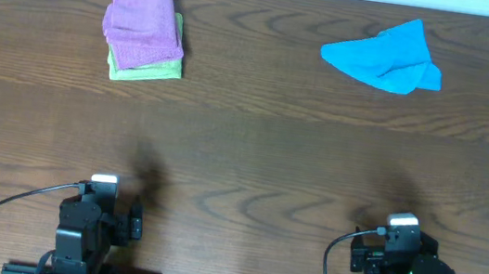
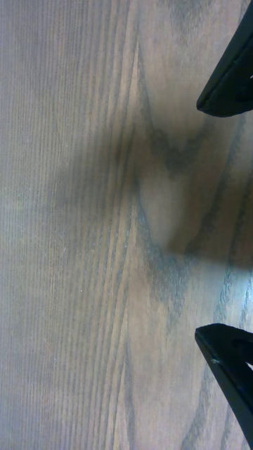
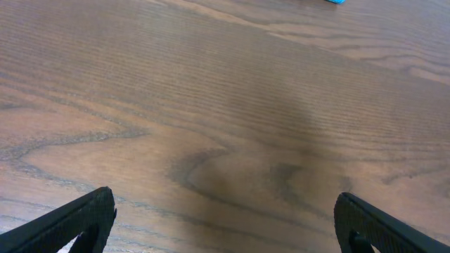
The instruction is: Fold the cloth
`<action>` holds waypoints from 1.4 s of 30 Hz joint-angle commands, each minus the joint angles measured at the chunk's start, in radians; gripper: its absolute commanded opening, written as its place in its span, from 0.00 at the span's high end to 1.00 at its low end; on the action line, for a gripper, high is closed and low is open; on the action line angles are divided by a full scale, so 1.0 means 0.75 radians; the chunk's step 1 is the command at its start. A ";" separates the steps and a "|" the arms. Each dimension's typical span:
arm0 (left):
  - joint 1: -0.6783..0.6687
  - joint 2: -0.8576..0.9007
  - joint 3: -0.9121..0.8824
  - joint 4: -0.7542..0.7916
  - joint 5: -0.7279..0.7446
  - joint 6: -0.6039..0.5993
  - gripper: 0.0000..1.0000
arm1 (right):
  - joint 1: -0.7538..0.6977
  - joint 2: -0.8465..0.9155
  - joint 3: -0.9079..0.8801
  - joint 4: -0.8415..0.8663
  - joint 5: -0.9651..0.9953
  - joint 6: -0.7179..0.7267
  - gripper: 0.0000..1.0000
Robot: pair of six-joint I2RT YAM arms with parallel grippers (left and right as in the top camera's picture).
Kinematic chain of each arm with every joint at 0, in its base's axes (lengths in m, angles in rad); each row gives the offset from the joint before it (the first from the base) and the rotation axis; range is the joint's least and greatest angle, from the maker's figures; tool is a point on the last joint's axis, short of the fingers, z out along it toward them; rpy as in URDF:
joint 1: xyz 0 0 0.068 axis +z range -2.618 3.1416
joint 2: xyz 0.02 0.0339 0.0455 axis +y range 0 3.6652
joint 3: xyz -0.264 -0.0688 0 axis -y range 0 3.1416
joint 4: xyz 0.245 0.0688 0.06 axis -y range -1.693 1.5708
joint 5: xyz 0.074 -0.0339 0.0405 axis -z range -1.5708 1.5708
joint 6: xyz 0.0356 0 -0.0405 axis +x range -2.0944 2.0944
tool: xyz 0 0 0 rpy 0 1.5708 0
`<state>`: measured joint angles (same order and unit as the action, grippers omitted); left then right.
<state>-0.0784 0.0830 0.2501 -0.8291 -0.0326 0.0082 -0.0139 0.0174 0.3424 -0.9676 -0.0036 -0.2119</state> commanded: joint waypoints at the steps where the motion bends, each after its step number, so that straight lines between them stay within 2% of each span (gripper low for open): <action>1: 0.009 -0.010 -0.048 -0.051 0.000 0.019 0.05 | -0.011 -0.006 -0.004 -0.003 -0.002 -0.008 0.01; 24: 0.009 -0.010 -0.048 -0.051 0.000 0.019 0.05 | -0.011 -0.006 -0.004 -0.027 -0.006 -0.007 0.01; 28: 0.009 -0.010 -0.048 -0.051 0.000 0.019 0.05 | -0.011 -0.005 -0.004 0.094 -0.193 0.034 0.01; 31: 0.009 -0.010 -0.048 -0.051 0.000 0.019 0.05 | -0.011 0.021 -0.004 0.294 -0.346 0.193 0.01; 35: 0.009 -0.010 -0.048 -0.051 0.000 0.019 0.05 | -0.011 0.203 -0.003 0.602 -0.482 0.608 0.01; 39: 0.009 -0.010 -0.048 -0.051 0.000 0.019 0.05 | -0.016 0.517 0.054 0.822 -0.494 0.890 0.01; 42: 0.009 -0.010 -0.048 -0.051 0.000 0.019 0.05 | -0.045 0.822 0.176 0.990 -0.493 0.959 0.01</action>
<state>-0.0784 0.0830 0.2481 -0.8288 -0.0326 0.0090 -0.0242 0.5228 0.3920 -0.2710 -0.3454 0.3714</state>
